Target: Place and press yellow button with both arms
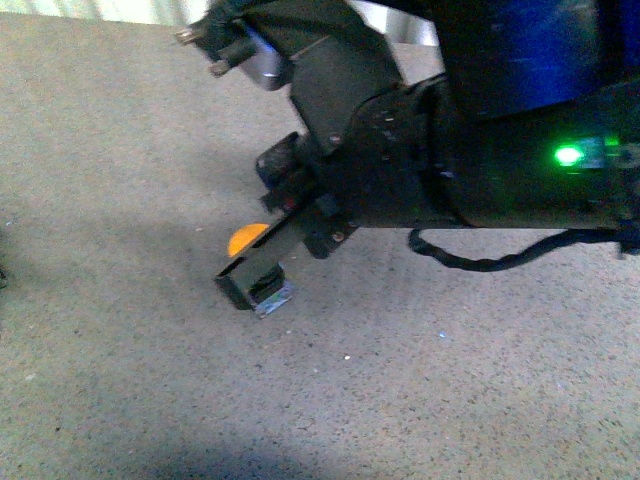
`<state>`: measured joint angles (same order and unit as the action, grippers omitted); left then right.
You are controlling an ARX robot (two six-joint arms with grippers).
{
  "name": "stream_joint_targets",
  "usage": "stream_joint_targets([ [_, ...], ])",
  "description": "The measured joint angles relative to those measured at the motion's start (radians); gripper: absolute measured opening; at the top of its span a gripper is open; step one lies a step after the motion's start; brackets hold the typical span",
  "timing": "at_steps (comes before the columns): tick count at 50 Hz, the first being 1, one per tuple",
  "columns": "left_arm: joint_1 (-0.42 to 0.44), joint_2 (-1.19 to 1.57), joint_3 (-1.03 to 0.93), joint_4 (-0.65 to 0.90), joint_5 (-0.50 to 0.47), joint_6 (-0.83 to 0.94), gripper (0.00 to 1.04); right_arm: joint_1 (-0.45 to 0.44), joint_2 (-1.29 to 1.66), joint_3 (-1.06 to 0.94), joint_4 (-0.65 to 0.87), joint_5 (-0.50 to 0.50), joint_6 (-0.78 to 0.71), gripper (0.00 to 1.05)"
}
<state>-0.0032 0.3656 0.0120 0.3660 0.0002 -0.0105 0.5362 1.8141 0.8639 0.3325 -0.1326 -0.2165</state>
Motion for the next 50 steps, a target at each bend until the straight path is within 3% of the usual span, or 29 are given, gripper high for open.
stream_joint_targets([
  [18,0.0,-0.131,0.0,-0.129,0.0,0.0,0.01,0.008,0.051,0.021,-0.016,-0.083,0.14,0.01],
  [33,0.0,-0.195,0.0,-0.194,0.0,0.0,0.01,0.014,0.093,0.051,-0.054,-0.089,0.188,0.01],
  [39,0.0,-0.312,0.0,-0.344,0.0,0.0,0.01,0.013,0.109,0.081,-0.114,-0.072,0.197,0.01],
  [50,0.001,-0.348,0.0,-0.366,-0.001,0.0,0.01,0.006,0.121,0.087,-0.126,-0.068,0.225,0.01],
])
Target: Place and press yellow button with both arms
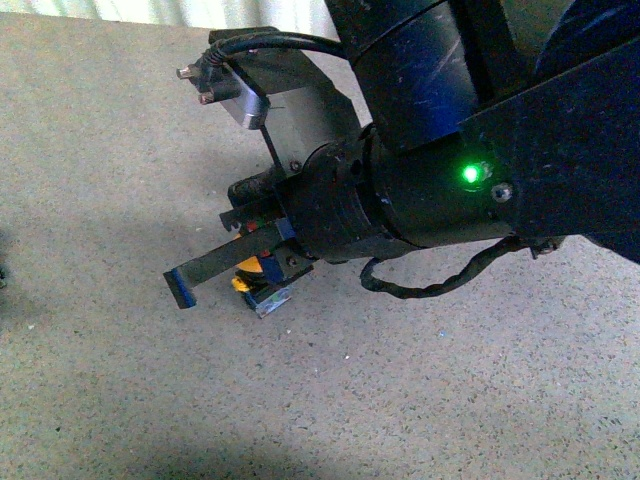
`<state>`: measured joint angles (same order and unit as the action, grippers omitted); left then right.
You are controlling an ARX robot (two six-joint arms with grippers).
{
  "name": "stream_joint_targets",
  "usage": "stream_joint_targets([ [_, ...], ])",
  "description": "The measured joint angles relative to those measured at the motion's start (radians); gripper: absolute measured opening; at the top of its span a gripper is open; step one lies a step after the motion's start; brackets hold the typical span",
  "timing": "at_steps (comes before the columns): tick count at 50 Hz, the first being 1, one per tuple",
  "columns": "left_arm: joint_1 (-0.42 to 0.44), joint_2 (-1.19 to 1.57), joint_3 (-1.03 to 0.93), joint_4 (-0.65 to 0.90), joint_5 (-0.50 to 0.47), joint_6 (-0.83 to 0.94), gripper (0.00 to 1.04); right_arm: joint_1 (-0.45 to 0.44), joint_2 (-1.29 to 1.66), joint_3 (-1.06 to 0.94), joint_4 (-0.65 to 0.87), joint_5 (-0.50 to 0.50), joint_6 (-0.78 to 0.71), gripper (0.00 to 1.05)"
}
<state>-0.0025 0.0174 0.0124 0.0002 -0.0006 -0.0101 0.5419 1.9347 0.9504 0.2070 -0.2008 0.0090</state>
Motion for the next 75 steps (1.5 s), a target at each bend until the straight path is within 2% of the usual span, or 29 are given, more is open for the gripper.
stream_joint_targets([
  [14,0.0,-0.001,0.0,0.0,0.0,0.0,0.01,-0.039,-0.054,-0.053,0.09,-0.04,0.092,0.01],
  [24,0.0,-0.001,0.0,0.0,0.001,0.0,0.01,-0.137,-0.243,-0.114,0.163,-0.028,0.171,0.02],
  [32,0.0,-0.001,0.0,0.0,0.001,0.0,0.01,-0.252,-0.507,-0.264,0.169,0.036,0.152,0.37],
  [34,0.0,-0.001,0.0,0.0,0.0,0.0,0.01,-0.249,-0.554,-0.335,0.305,0.204,0.101,0.31],
  [36,0.0,-0.001,0.0,0.0,0.001,0.0,0.01,-0.252,-0.596,-0.419,0.502,0.375,0.056,0.2],
  [38,0.0,-0.001,0.0,0.0,0.001,0.0,0.01,-0.267,-0.632,-0.482,0.605,0.439,0.035,0.12],
  [41,0.0,-0.001,0.0,0.0,0.0,0.0,0.01,-0.299,-0.68,-0.549,0.651,0.442,0.013,0.01],
  [54,0.0,-0.001,0.0,0.0,0.001,0.0,0.01,-0.385,-0.859,-0.735,0.643,0.356,-0.002,0.01],
  [75,0.0,-0.001,0.0,0.0,0.001,0.0,0.01,-0.467,-1.096,-0.862,0.531,0.273,-0.003,0.01],
])
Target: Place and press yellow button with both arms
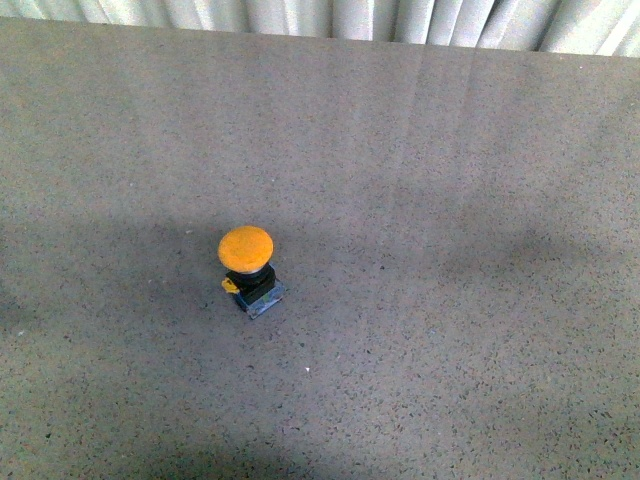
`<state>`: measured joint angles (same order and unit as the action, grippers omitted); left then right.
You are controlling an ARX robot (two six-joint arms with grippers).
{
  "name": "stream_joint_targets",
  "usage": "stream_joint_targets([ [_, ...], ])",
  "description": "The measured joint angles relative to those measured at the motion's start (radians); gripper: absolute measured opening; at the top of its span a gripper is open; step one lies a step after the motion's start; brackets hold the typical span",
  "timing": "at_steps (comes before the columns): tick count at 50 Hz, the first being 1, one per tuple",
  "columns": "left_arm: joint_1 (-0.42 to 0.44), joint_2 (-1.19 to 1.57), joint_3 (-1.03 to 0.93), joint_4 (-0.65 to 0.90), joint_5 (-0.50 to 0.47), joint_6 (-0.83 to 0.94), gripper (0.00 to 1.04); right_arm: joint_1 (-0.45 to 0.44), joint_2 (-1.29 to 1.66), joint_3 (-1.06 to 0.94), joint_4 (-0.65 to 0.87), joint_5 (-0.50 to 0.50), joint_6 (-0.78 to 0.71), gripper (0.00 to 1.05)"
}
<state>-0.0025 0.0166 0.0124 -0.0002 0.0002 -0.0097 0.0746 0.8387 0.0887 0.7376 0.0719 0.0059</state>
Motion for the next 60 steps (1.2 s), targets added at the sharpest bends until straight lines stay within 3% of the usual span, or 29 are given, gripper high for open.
stream_joint_targets([
  [2,0.0,0.0,0.0,0.0,0.0,0.0,0.01,-0.039,-0.033,-0.011,-0.024,-0.058,0.0,0.01],
  [6,0.0,0.0,0.0,0.0,0.0,0.0,0.01,-0.07,-0.08,-0.032,-0.049,-0.064,0.0,0.01],
  [11,0.0,0.0,0.0,0.0,0.0,0.0,0.01,-0.071,-0.097,-0.064,-0.021,-0.073,-0.001,0.01],
  [32,0.0,0.0,0.0,0.0,0.0,0.0,0.01,-0.073,-0.368,-0.071,-0.273,-0.07,-0.001,0.01],
  [60,0.0,0.0,0.0,0.0,0.0,0.0,0.01,-0.073,-0.594,-0.071,-0.492,-0.07,-0.001,0.01],
])
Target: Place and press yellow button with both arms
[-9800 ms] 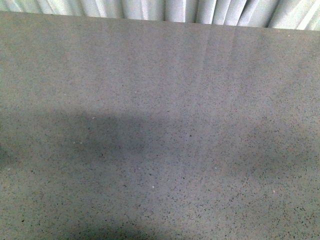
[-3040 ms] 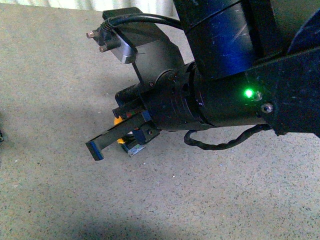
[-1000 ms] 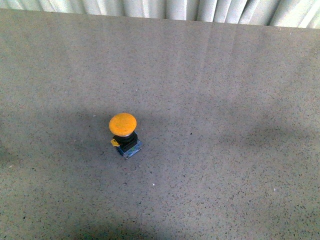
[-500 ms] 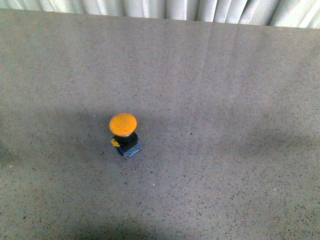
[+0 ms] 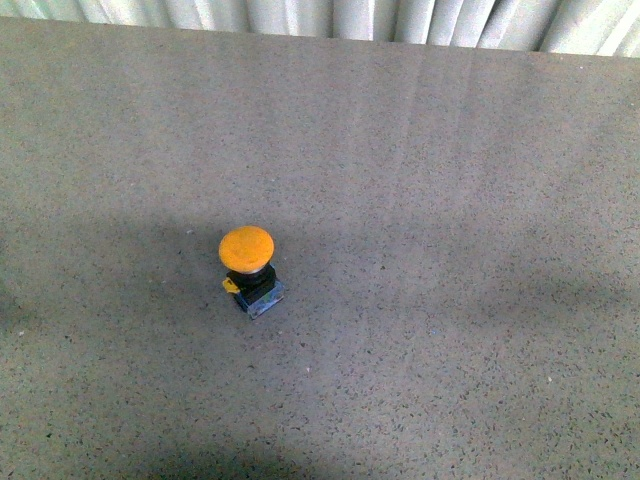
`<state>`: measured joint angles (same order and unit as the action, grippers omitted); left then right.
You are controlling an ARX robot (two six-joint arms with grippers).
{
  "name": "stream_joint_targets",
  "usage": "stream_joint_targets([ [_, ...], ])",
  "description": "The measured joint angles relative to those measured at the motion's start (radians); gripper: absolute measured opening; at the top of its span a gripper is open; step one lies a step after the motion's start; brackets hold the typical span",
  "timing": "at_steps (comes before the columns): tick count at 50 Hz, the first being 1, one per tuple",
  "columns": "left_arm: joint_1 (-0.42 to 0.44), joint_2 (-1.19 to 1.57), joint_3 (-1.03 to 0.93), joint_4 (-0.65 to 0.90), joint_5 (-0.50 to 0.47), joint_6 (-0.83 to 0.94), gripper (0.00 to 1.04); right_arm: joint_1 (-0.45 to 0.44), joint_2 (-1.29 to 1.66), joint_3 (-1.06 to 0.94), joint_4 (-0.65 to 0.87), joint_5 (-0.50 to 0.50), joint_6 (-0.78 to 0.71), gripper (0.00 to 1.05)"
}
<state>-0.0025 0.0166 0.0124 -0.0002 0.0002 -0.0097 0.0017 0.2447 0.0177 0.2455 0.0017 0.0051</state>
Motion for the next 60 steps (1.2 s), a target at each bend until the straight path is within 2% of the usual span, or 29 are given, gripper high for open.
stream_joint_targets([
  [11,0.0,0.0,0.0,0.0,0.0,0.0,0.01,0.0,-0.068,0.0,-0.068,0.0,0.0,0.01],
  [16,0.0,0.0,0.0,0.0,0.0,0.0,0.01,0.0,-0.21,0.0,-0.233,0.0,0.0,0.01],
  [33,0.0,0.0,0.0,0.0,0.0,-0.001,0.03,0.0,-0.238,0.0,-0.244,0.0,-0.001,0.02],
  [36,0.0,0.0,0.0,0.0,0.0,0.0,0.15,0.0,-0.238,0.0,-0.244,0.0,-0.002,0.14],
  [39,0.0,0.0,0.0,0.0,0.0,0.0,0.22,0.0,-0.238,0.0,-0.244,0.0,-0.002,0.21],
  [50,0.0,0.0,0.0,0.0,0.0,0.0,0.71,0.0,-0.239,0.0,-0.244,0.0,-0.002,0.69],
  [60,0.0,0.0,0.0,0.0,0.0,0.001,0.97,0.0,-0.239,0.0,-0.244,0.0,-0.002,0.96],
])
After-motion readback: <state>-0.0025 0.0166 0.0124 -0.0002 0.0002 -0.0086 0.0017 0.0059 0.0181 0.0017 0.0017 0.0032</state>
